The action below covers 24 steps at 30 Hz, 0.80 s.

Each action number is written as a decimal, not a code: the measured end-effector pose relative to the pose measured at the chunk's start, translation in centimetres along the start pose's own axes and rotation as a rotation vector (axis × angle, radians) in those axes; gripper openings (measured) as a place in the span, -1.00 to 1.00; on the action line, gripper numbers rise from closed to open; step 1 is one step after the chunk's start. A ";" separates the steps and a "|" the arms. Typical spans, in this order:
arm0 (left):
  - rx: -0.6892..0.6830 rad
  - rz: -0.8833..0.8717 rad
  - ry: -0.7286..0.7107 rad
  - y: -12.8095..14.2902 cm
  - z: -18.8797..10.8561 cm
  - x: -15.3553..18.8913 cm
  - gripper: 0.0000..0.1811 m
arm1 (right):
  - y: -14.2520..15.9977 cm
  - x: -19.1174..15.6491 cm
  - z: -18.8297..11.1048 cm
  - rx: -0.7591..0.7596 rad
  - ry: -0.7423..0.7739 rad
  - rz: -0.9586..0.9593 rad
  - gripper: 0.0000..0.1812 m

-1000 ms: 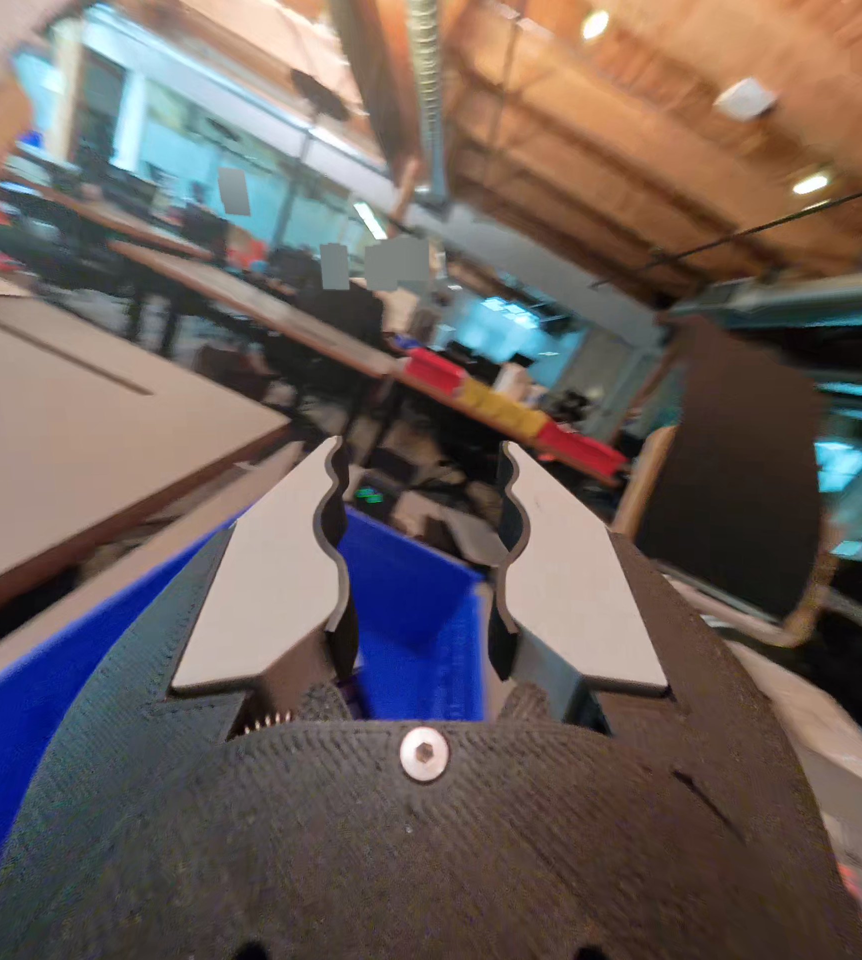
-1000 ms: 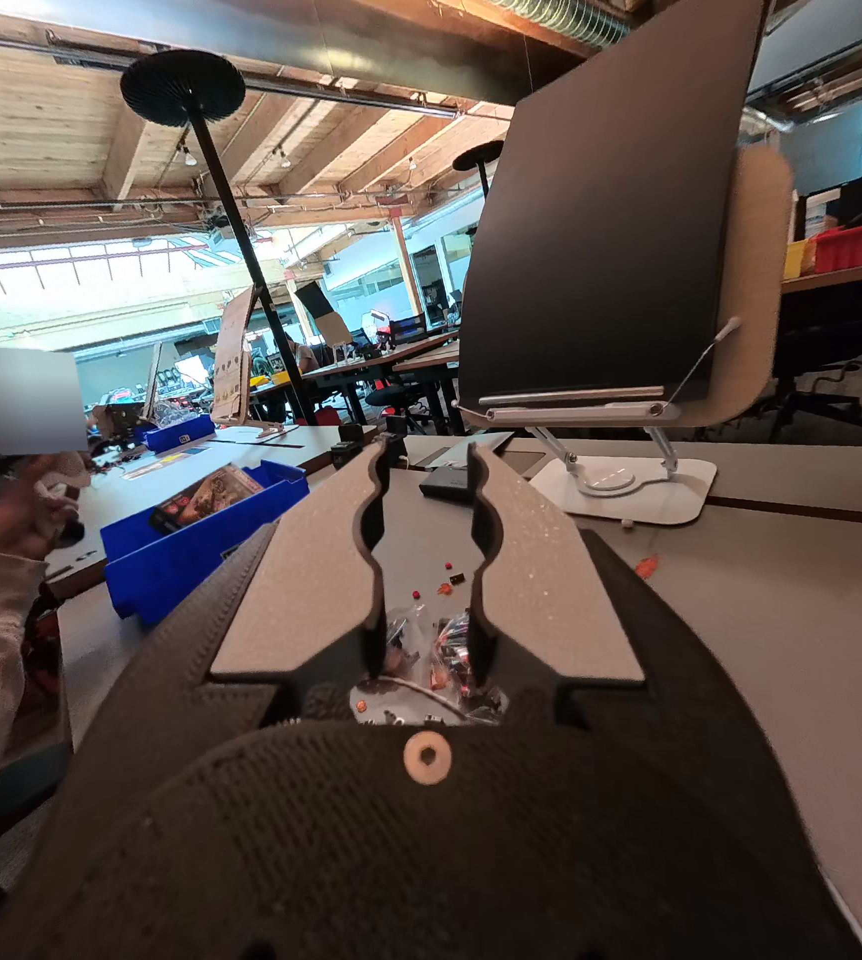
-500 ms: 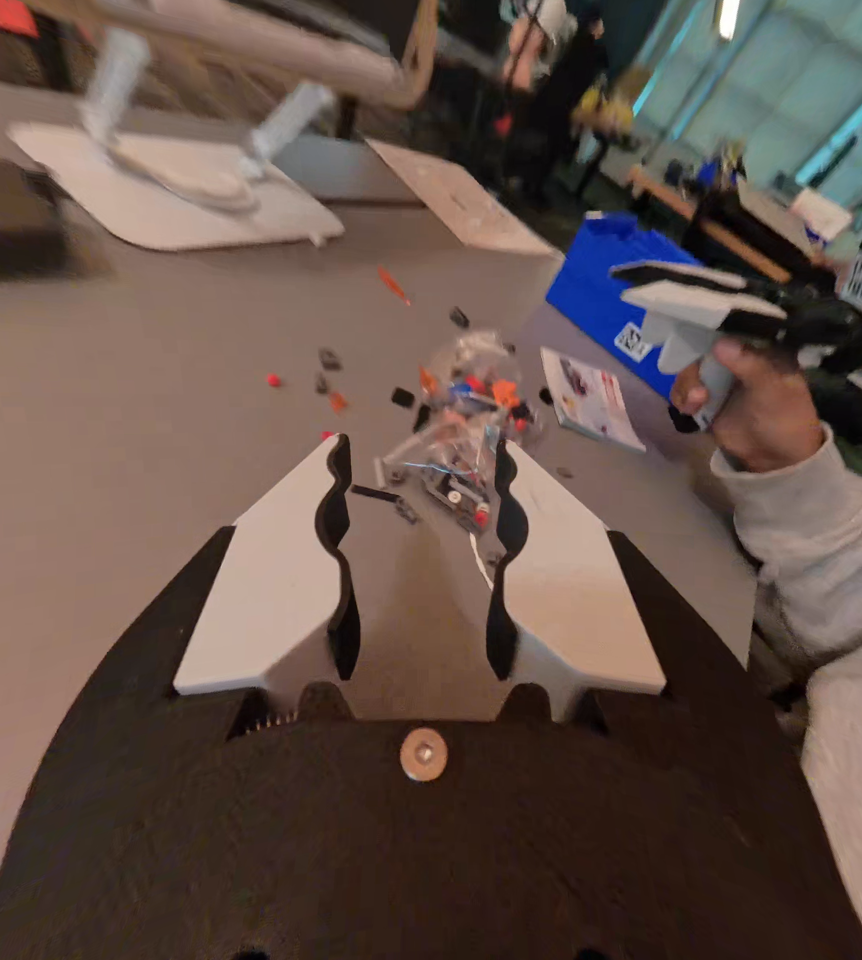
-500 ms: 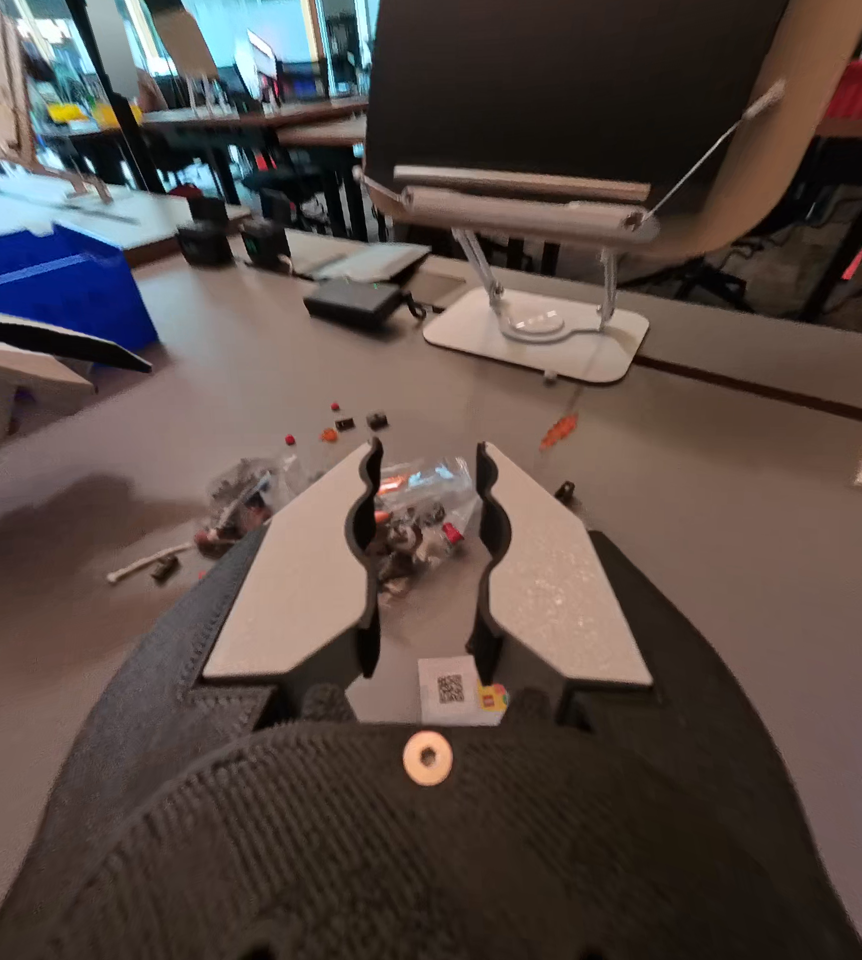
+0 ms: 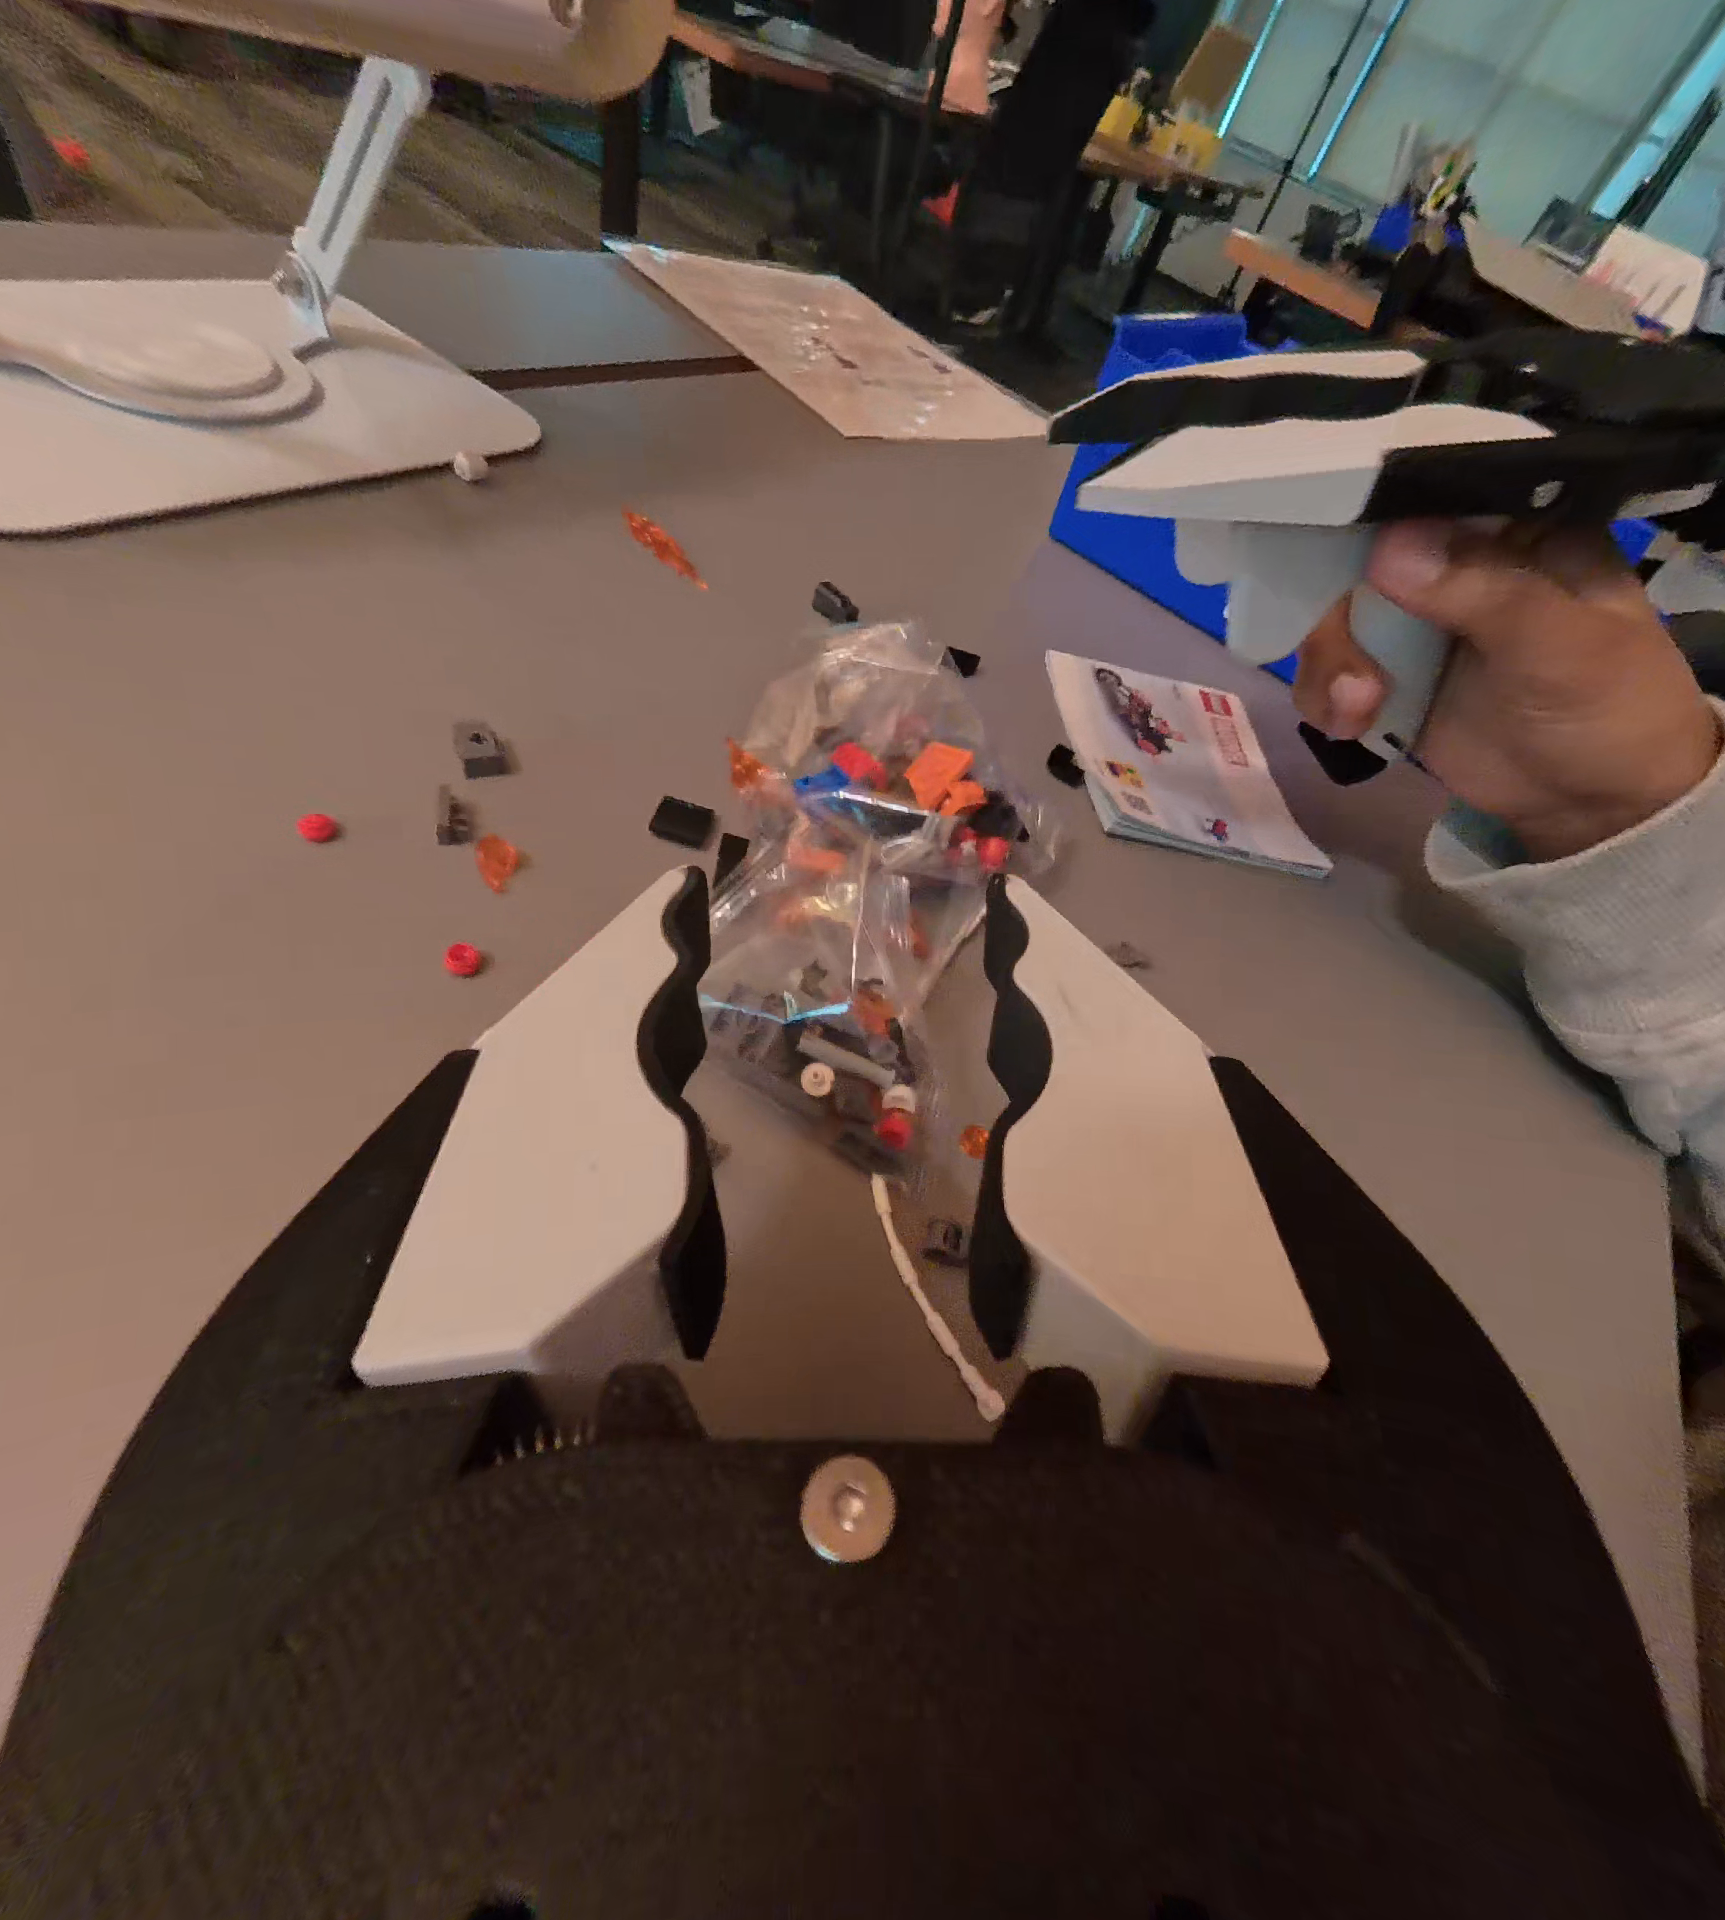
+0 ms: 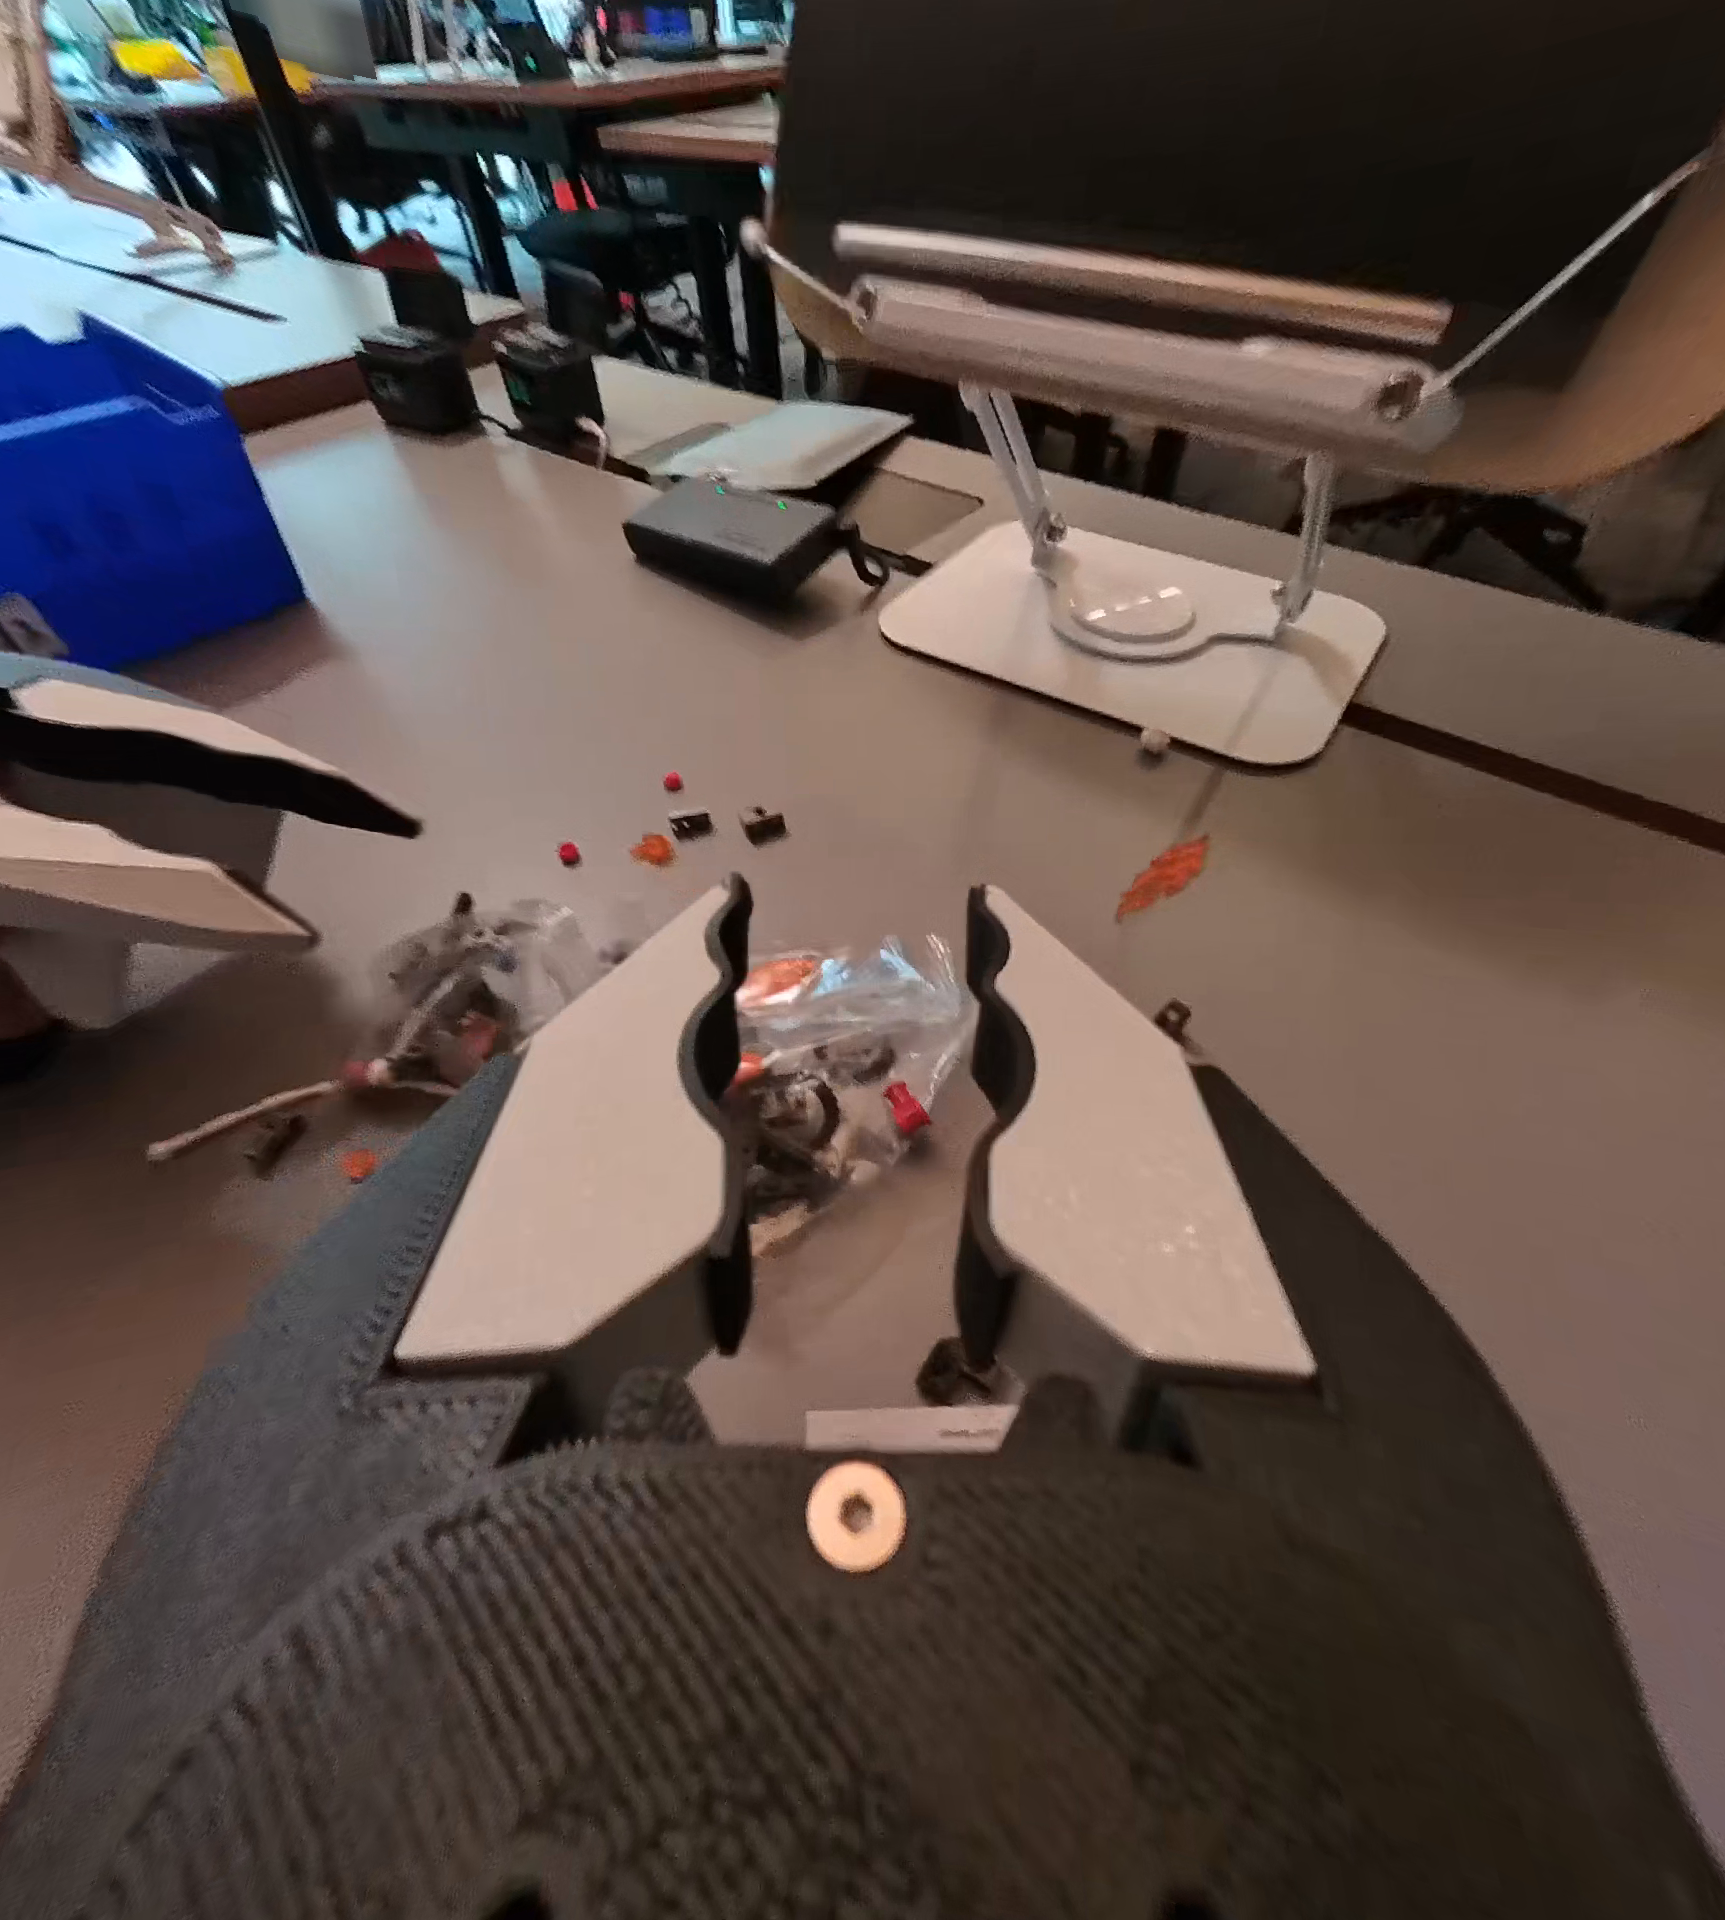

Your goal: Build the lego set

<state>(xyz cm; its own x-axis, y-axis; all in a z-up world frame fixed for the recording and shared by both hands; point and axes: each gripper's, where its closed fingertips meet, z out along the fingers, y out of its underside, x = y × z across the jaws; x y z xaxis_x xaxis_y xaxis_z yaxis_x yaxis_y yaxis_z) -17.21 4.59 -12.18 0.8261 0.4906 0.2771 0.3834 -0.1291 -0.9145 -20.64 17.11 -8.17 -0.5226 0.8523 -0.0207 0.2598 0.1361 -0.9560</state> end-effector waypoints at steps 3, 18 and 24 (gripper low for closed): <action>0.009 0.066 -0.034 0.2 -0.5 0.2 -0.45 | 1.6 0.3 1.0 -0.046 -0.015 0.058 -0.55; 0.169 -0.042 -0.019 -1.2 -2.8 -0.1 -0.50 | 6.6 11.5 11.6 -0.482 0.013 0.118 -0.68; 0.141 -0.028 -0.014 -0.9 -2.4 0.1 -0.50 | 6.6 10.3 14.0 -0.530 -0.044 0.067 -0.81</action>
<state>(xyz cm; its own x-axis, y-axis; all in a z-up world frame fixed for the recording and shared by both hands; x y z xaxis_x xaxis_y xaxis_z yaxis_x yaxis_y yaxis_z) -16.53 2.71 -10.60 0.8099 0.5041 0.2998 0.3436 0.0065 -0.9391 -35.66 19.68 -18.83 -0.5212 0.8476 -0.0992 0.6619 0.3281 -0.6739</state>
